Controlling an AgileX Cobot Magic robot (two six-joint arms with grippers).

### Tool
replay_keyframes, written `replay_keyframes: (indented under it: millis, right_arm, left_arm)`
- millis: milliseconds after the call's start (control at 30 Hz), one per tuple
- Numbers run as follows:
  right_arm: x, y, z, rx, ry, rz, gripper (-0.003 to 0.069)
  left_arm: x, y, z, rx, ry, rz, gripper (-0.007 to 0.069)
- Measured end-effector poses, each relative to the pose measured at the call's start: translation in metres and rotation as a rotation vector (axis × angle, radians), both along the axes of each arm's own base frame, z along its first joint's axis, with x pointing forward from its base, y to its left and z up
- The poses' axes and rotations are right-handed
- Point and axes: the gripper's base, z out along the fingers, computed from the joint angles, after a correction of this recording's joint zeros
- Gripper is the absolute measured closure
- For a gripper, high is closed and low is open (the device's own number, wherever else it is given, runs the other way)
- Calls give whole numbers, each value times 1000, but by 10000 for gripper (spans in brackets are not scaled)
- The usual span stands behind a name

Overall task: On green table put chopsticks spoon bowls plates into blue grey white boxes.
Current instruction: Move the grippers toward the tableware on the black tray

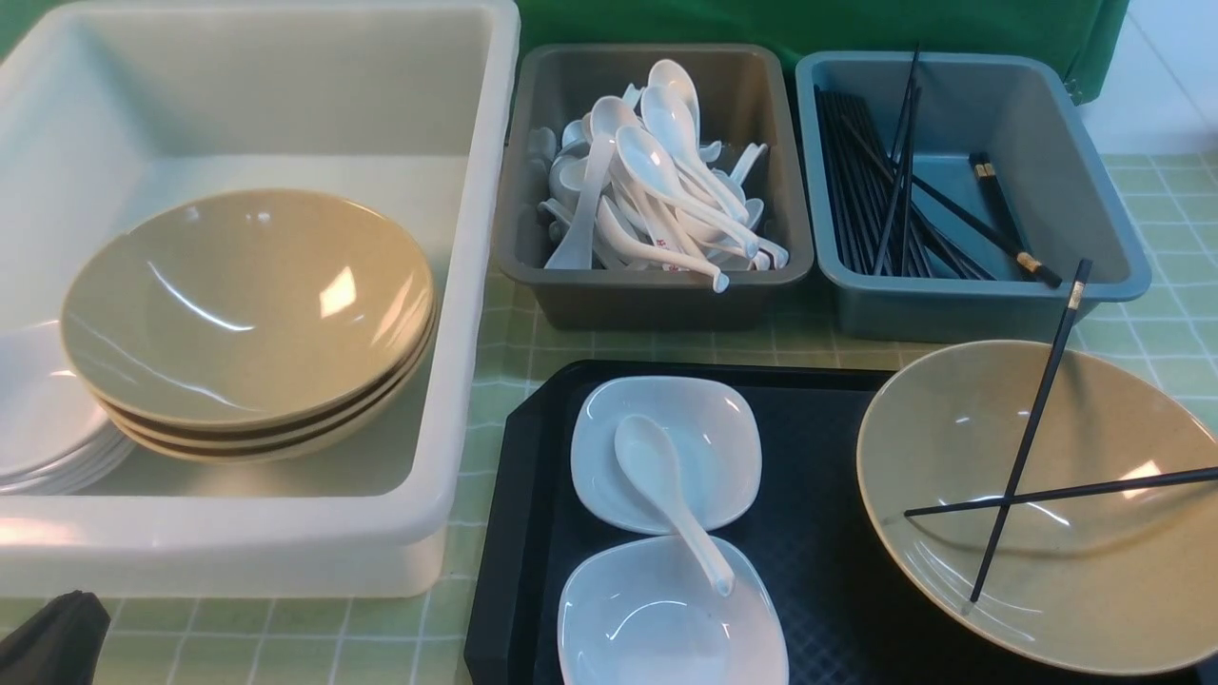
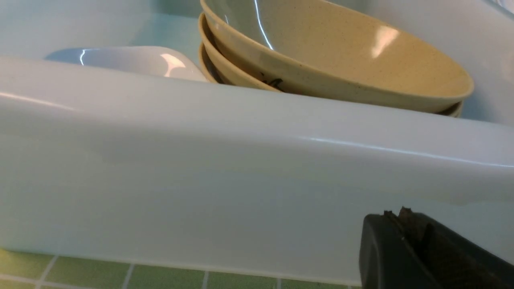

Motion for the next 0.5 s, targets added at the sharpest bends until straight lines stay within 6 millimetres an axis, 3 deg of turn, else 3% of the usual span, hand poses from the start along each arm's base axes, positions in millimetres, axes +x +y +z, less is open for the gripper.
replay_keyframes:
  millis: [233,500]
  right_arm:
    - [0,0,1,-2,-13,-4,423]
    - [3,-5,9,94,-163,-76,423]
  left_arm:
    - [0,0,1,0,-13,1,626]
    - [2,1,11,-2,-131,10,626]
